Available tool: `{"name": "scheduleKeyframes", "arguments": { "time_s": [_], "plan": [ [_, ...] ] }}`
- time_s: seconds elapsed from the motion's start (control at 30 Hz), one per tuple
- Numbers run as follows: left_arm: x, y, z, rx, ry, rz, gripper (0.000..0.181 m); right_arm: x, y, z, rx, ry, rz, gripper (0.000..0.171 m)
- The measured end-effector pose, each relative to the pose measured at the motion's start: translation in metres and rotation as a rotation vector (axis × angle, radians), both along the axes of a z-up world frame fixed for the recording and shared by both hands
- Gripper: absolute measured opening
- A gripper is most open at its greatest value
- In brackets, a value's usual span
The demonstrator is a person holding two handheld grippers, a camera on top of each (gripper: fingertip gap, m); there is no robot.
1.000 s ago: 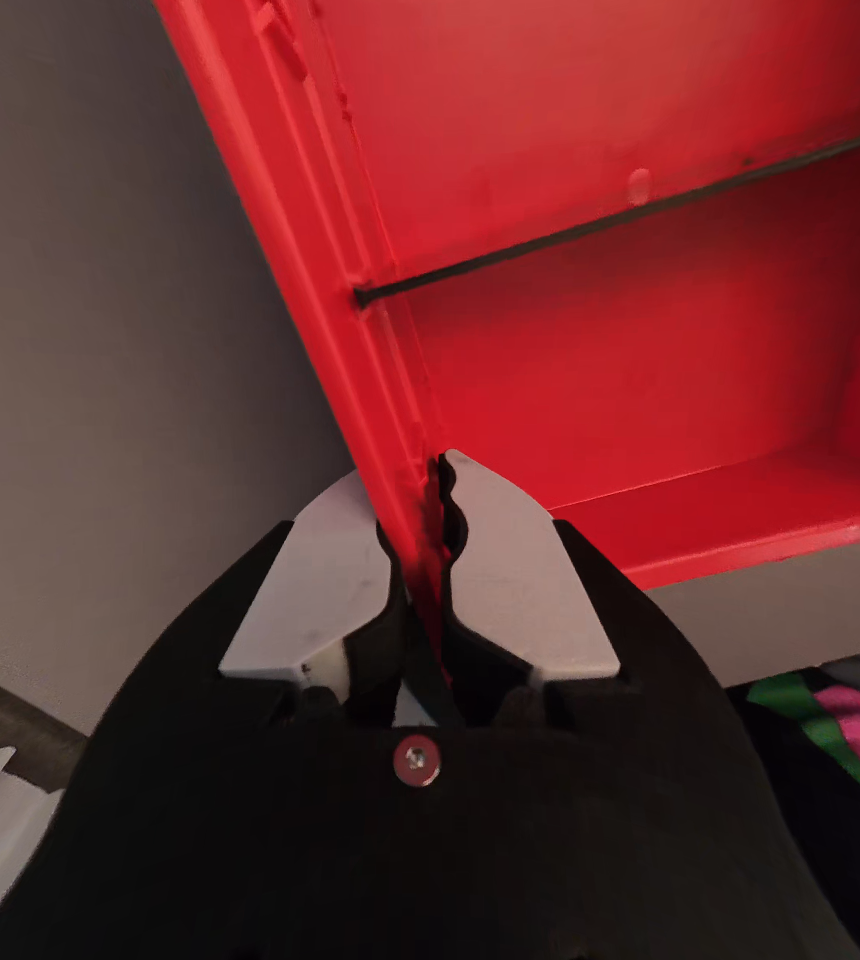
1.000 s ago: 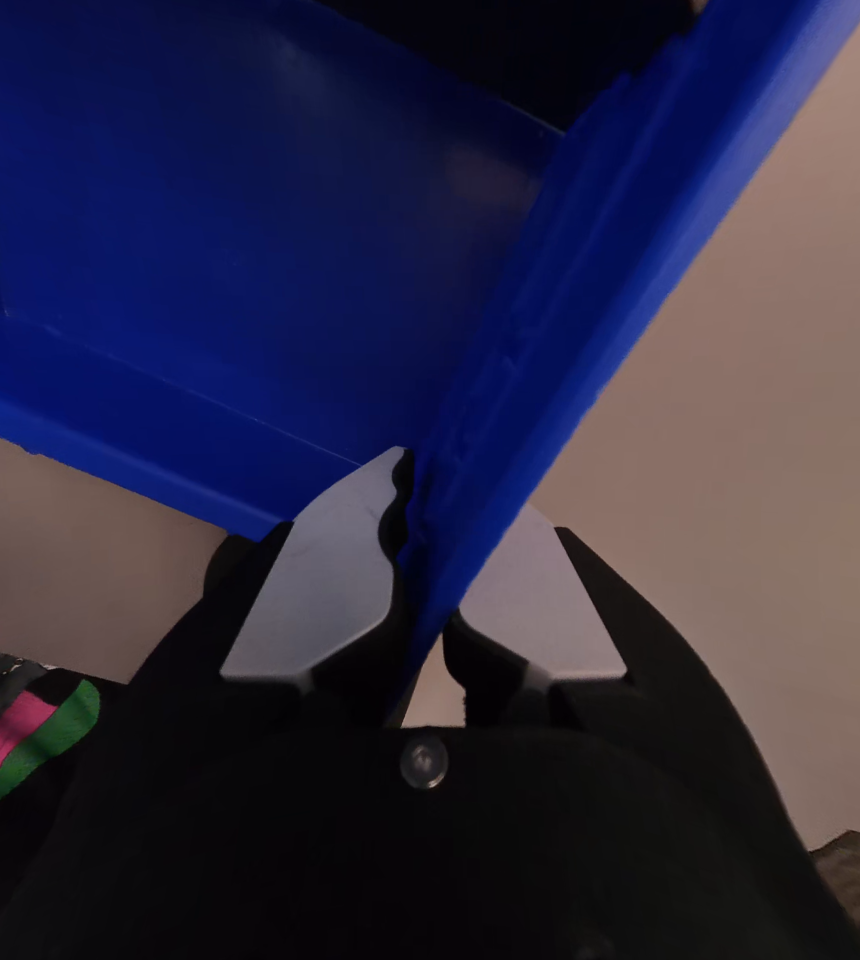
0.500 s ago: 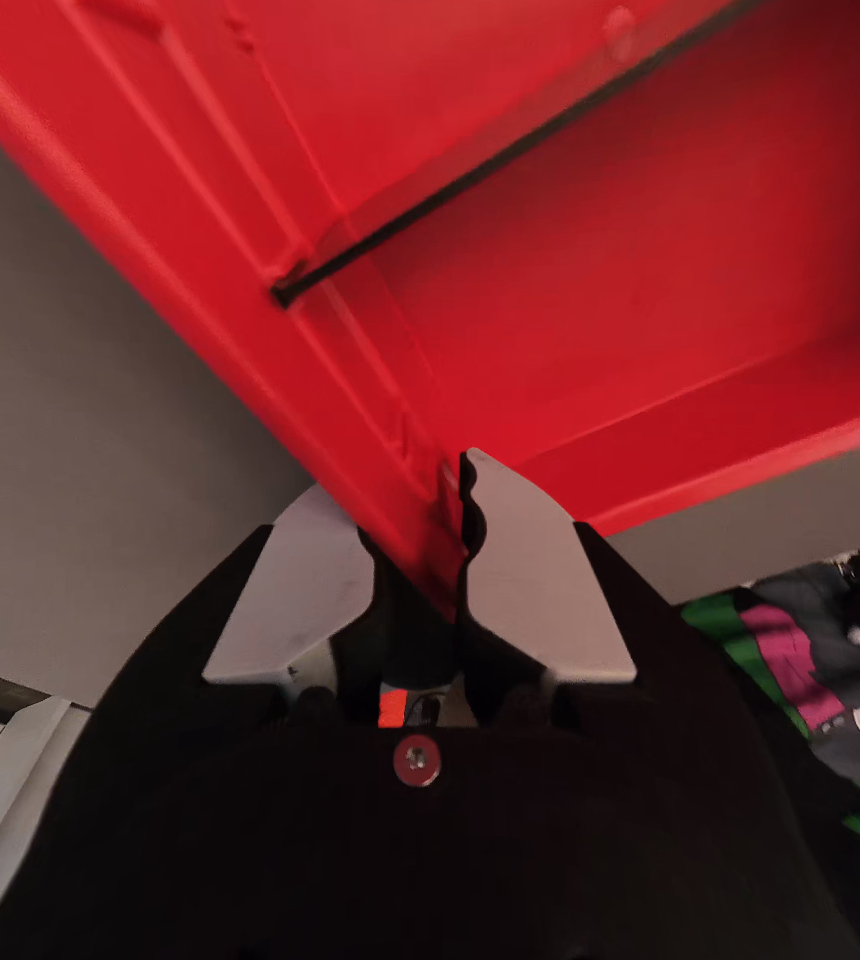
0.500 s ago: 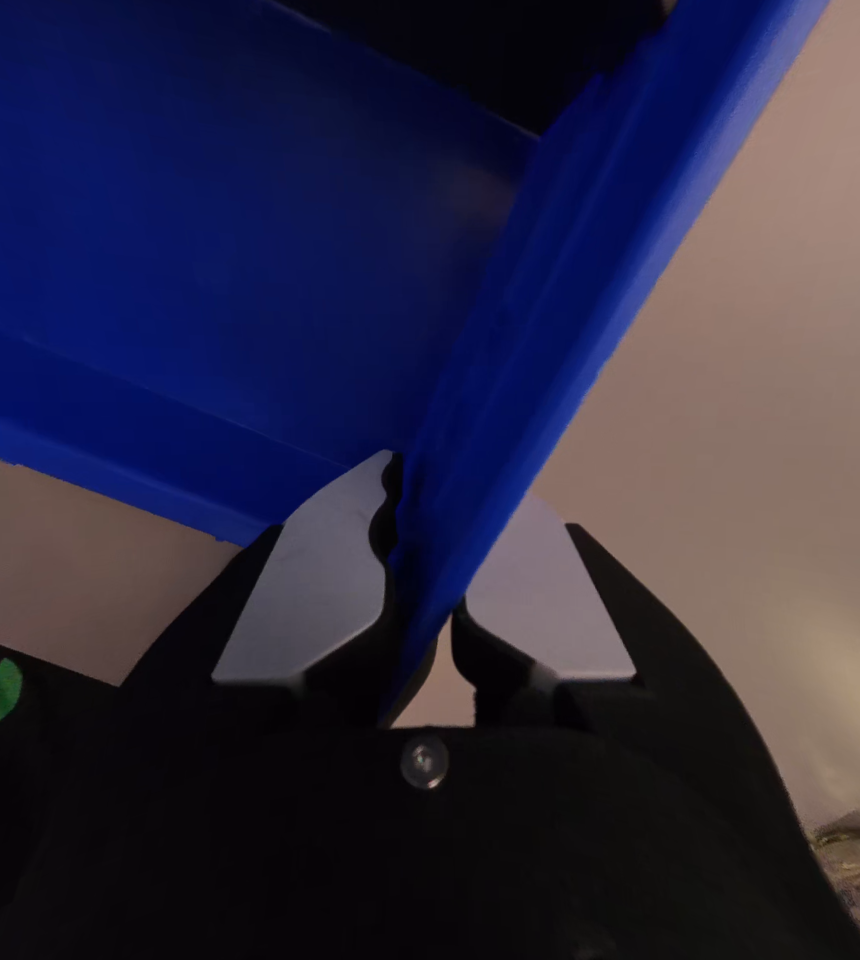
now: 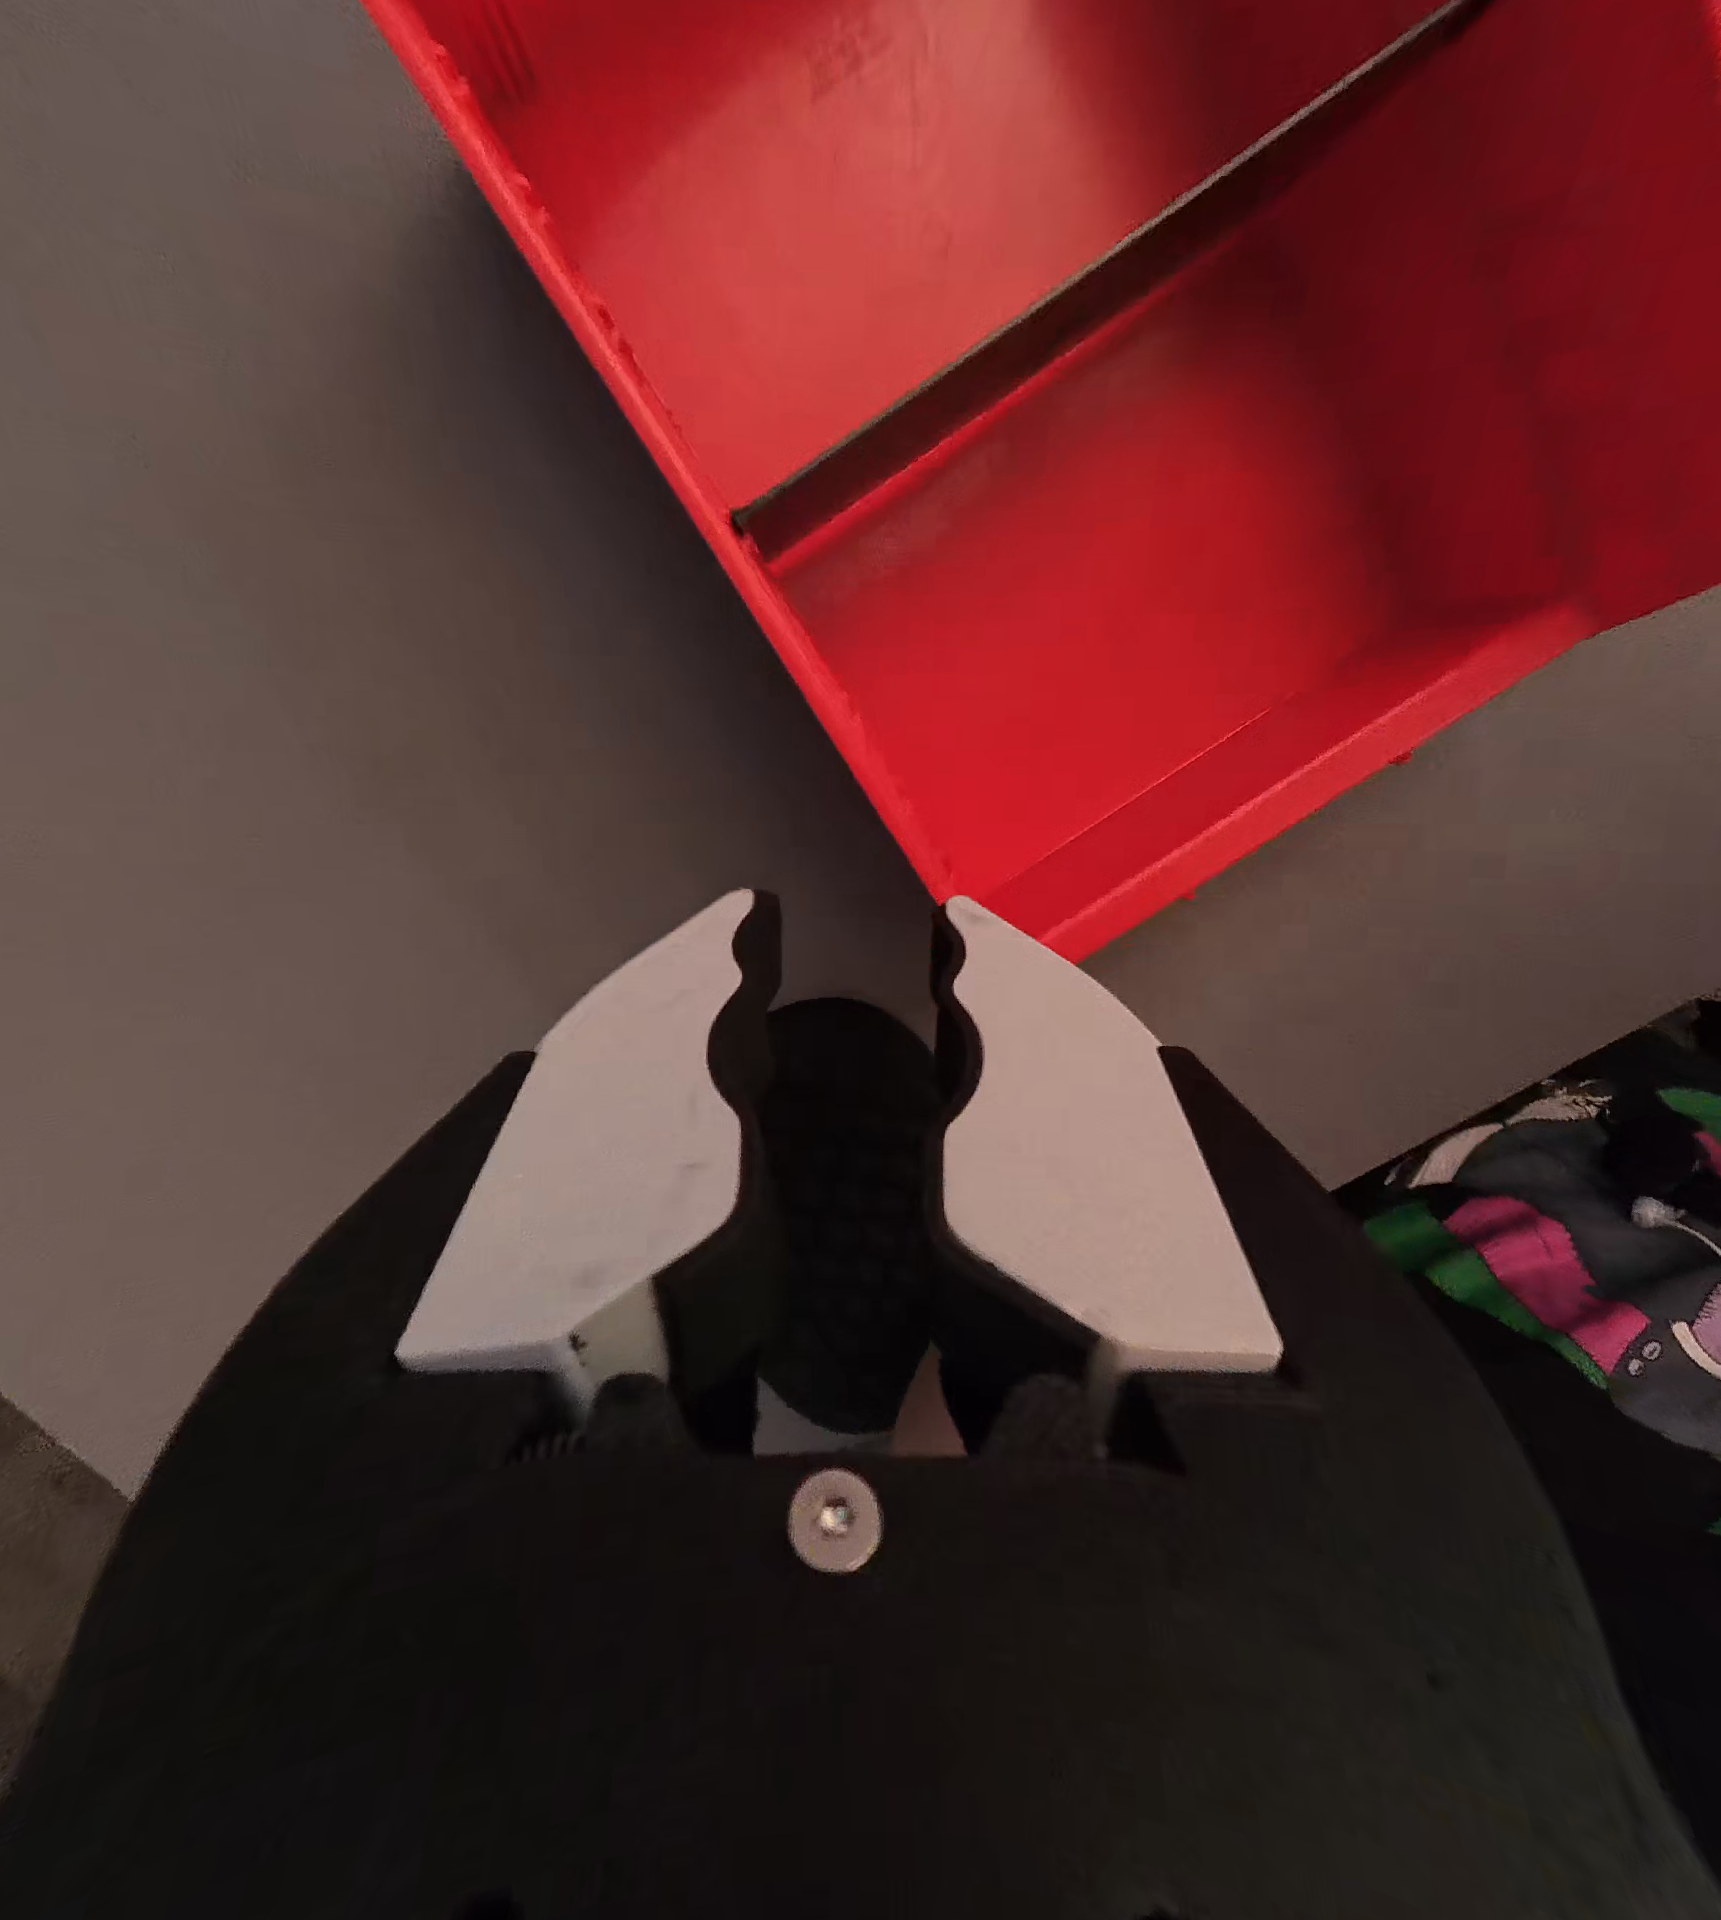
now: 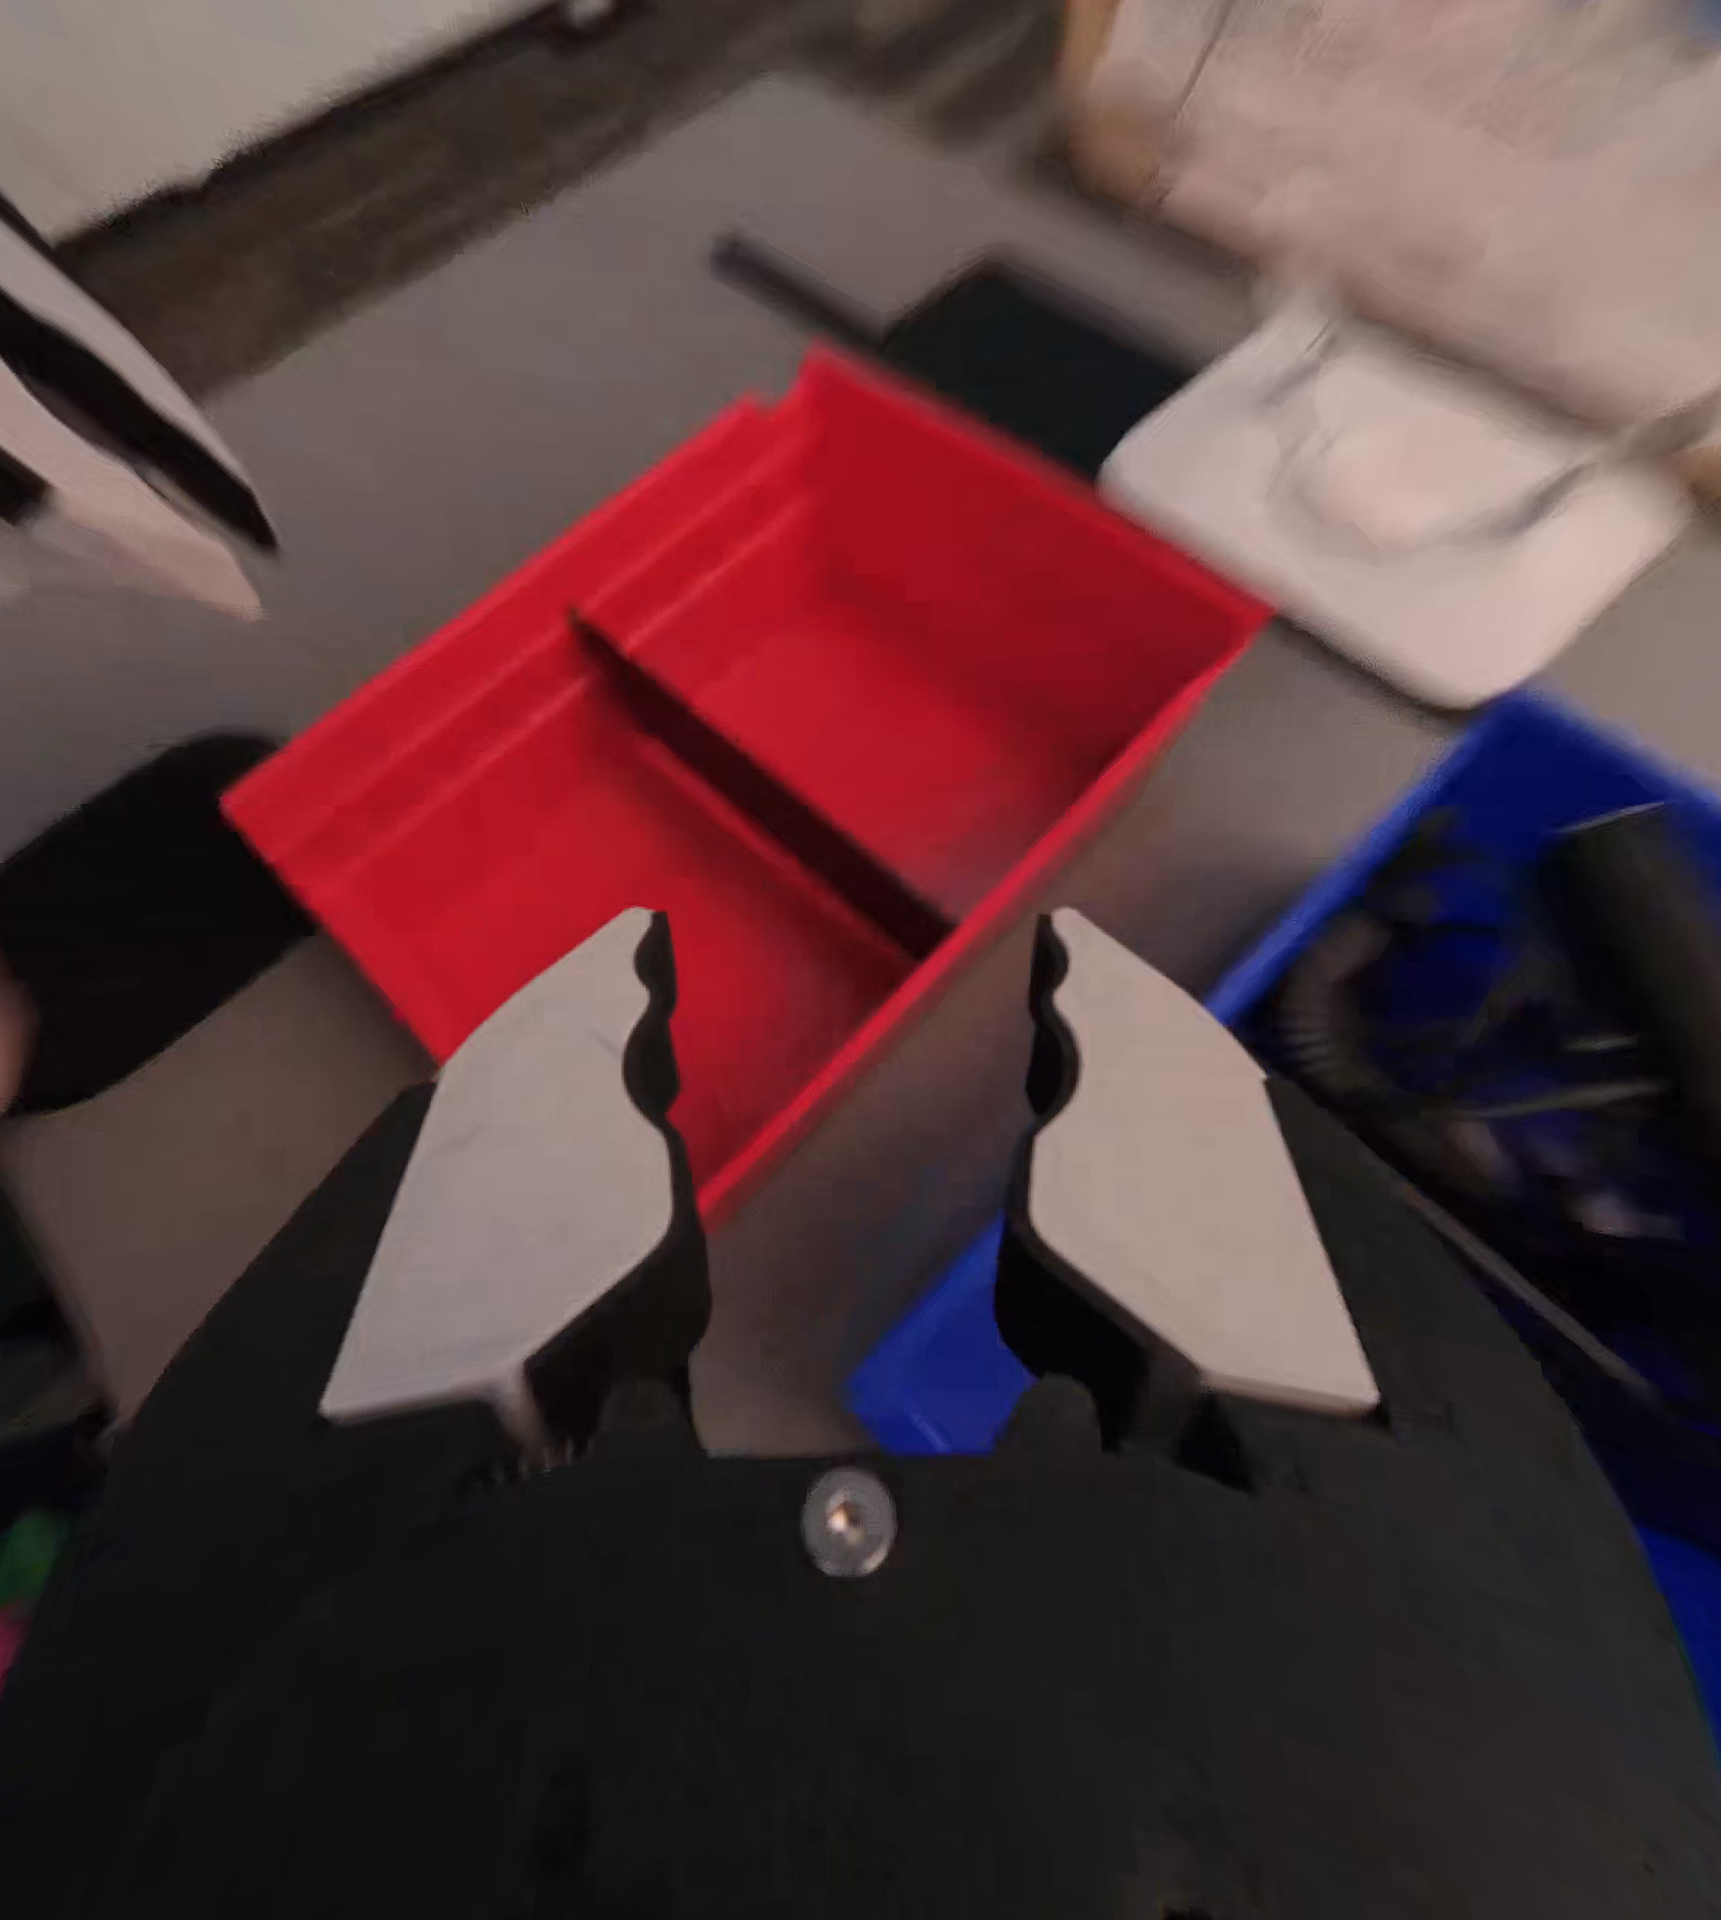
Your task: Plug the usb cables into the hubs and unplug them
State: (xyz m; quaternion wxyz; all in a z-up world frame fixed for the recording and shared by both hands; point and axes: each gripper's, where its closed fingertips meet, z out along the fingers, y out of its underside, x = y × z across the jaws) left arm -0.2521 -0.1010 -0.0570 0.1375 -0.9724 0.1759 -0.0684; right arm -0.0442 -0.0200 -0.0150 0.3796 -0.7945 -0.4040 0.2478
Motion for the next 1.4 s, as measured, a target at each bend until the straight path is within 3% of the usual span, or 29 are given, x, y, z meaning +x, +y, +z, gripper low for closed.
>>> {"name": "scheduleKeyframes", "arguments": {
  "time_s": [0.1, 0.23, 0.37, 0.53, 0.8, 0.97, 1.1, 1.2, 1.3, 1.4],
  "plan": [
    [0.000, -0.007, 0.006, 0.025, 0.000, -0.024, 0.027, -0.010, 0.025, -0.057, -0.164, -0.245, -0.045, 0.065],
    [0.004, -0.012, 0.011, 0.046, 0.003, -0.067, 0.027, -0.025, 0.025, -0.090, -0.455, -0.275, -0.073, 0.051],
    [0.013, -0.016, 0.018, 0.082, -0.028, -0.123, 0.027, -0.026, 0.010, -0.117, -0.563, -0.451, -0.046, 0.057],
    [0.022, -0.014, 0.035, 0.171, -0.074, -0.168, 0.025, -0.025, 0.006, -0.153, -0.647, -0.486, -0.120, 0.033],
    [0.024, -0.010, 0.083, 0.427, -0.149, -0.148, 0.024, -0.032, 0.015, -0.155, -0.730, -0.511, -0.135, 0.012],
    [0.020, -0.023, 0.129, 0.654, -0.253, -0.161, 0.028, -0.045, -0.002, -0.119, -0.881, -0.460, -0.010, 0.006],
    [0.007, -0.030, 0.162, 0.823, -0.389, -0.052, 0.039, -0.023, 0.003, -0.053, -0.850, -0.417, 0.048, 0.006],
    [0.009, -0.028, 0.160, 0.803, -0.459, -0.041, 0.050, 0.033, 0.020, 0.015, -0.786, -0.387, 0.044, 0.007],
    [0.050, -0.022, 0.133, 0.616, -0.533, -0.209, 0.071, 0.117, 0.035, 0.079, -0.731, -0.303, 0.010, 0.007],
    [0.096, 0.015, 0.109, 0.546, -0.513, -0.251, 0.088, 0.212, 0.046, 0.111, -0.691, -0.144, -0.113, 0.005]
  ]
}}
